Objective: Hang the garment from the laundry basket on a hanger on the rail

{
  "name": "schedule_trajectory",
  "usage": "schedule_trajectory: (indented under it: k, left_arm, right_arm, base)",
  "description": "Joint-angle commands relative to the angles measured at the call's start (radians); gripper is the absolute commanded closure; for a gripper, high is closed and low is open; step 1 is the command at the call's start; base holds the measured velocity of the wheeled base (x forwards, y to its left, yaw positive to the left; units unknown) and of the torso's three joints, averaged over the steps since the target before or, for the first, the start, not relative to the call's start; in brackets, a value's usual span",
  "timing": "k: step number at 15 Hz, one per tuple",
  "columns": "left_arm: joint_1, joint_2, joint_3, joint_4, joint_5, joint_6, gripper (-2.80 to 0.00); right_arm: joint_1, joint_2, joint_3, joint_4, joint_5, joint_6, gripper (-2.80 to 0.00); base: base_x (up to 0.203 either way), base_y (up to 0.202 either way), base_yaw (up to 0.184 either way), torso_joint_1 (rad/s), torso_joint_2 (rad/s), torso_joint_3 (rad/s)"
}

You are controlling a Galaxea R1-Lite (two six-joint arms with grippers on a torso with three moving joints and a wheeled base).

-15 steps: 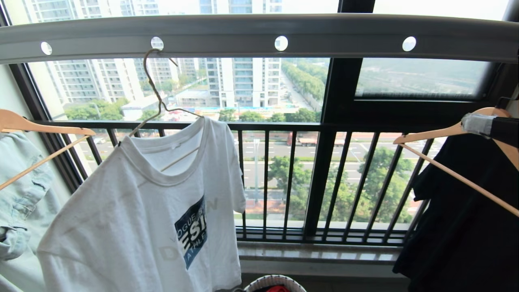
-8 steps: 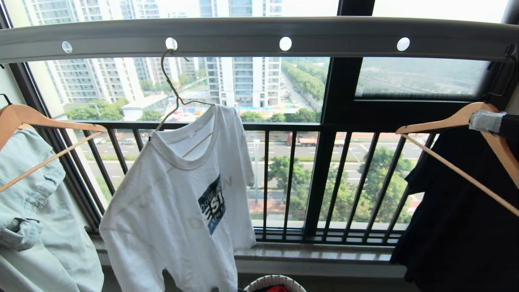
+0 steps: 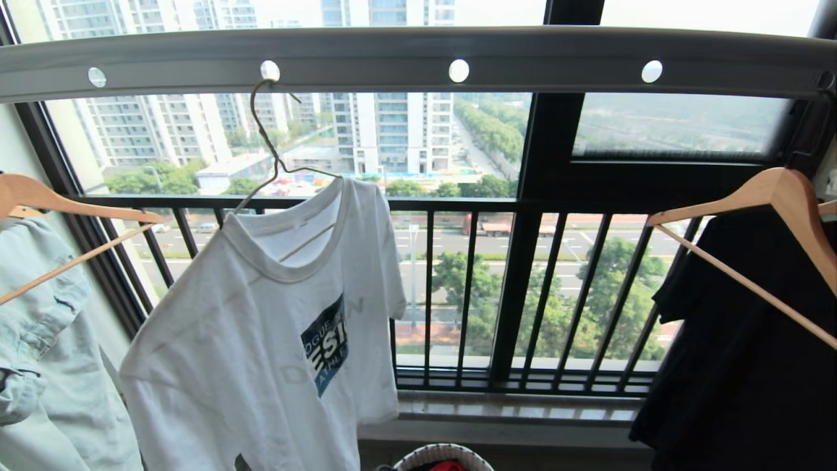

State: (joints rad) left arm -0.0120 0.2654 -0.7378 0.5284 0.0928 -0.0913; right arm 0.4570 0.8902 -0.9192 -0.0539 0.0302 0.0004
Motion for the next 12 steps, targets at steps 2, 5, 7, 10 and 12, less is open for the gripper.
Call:
schedule_trajectory:
  k: [2, 5, 7, 10, 12]
  left_arm:
    - [0.041, -0.058, 0.073, -0.043, 0.050, -0.024, 0.00]
    - [0.034, -0.082, 0.170, -0.096, 0.052, 0.010, 0.00]
    - [0.018, -0.149, 0.300, -0.189, 0.000, 0.042, 0.00]
    - [0.010, -0.222, 0.501, -0.283, -0.065, 0.128, 0.00]
    - [0.009, -0.258, 0.608, -0.359, -0.076, 0.182, 0.00]
  right_arm:
    - [-0.065, -0.112, -0.038, 0.040, -0.039, -0.004, 0.00]
    - [-0.130, -0.210, -0.157, 0.303, -0.053, -0.003, 0.00]
    - [-0.198, -0.287, -0.170, 0.399, -0.076, -0.001, 0.00]
    - [-0.363, -0.419, -0.134, 0.495, -0.084, 0.009, 0.00]
    - [-0.440, -0.518, -0.050, 0.516, -0.083, 0.009, 0.00]
  base:
    - [0.000, 0.000, 0.000, 0.000, 0.00, 0.000]
    - [0.000, 0.000, 0.000, 0.000, 0.00, 0.000]
    - [0.000, 0.000, 0.000, 0.000, 0.00, 0.000]
    - [0.000, 0.000, 0.000, 0.000, 0.00, 0.000]
    - [0.000, 0.000, 0.000, 0.000, 0.00, 0.000]
